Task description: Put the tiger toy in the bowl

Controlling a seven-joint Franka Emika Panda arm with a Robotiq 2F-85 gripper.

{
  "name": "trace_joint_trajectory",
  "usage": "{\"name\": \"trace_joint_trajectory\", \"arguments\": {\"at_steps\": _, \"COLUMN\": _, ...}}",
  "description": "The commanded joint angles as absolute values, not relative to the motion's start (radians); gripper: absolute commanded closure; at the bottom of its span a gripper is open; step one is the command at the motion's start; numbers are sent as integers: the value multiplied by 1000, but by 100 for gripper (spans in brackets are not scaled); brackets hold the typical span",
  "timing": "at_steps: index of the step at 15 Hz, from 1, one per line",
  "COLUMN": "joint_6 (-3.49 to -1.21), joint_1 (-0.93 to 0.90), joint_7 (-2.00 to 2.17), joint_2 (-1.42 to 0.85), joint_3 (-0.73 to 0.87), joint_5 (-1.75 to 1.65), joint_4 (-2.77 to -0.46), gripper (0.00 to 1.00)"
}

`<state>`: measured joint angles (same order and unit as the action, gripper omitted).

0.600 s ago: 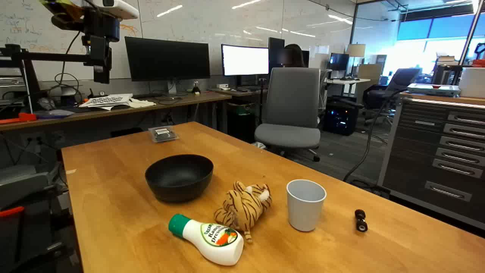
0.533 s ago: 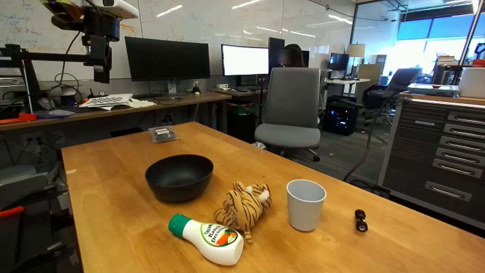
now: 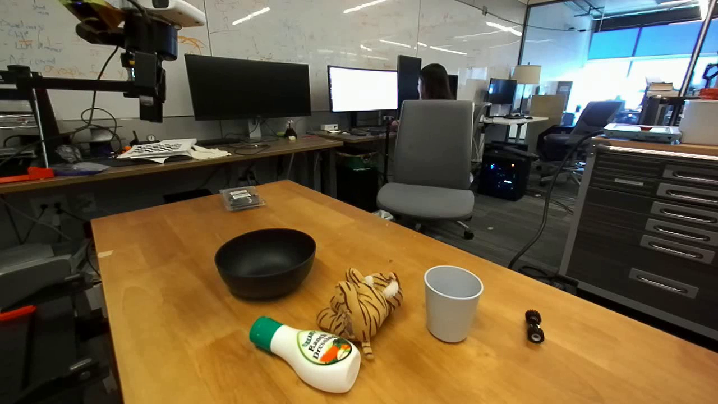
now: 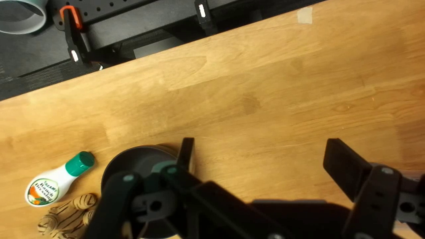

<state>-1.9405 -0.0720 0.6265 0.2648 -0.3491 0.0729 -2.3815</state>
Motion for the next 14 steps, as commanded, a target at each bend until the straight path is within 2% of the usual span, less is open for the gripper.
{"name": "trace_joint_trajectory", "arguments": {"at_steps": 1, "joint_6": -1960, "joint_1": -104, "joint_7": 641, "joint_2": 269, "joint_3": -322, "joint_5": 60, "joint_4": -2388, "gripper": 0}}
{"name": "trace_joint_trajectory", "arguments": {"at_steps": 10, "joint_6": -2224, "joint_1": -68, "joint_7": 798, "joint_2": 210, "joint_3": -279, "joint_5": -36, "joint_4": -2357, "gripper": 0}}
{"name": "trace_joint_trajectory", "arguments": {"at_steps": 14, "joint_6": -2239, "joint_1": -31, "joint_7": 835, "joint_2": 172, "joint_3": -215, "joint_5": -77, "joint_4": -2296, "gripper": 0}}
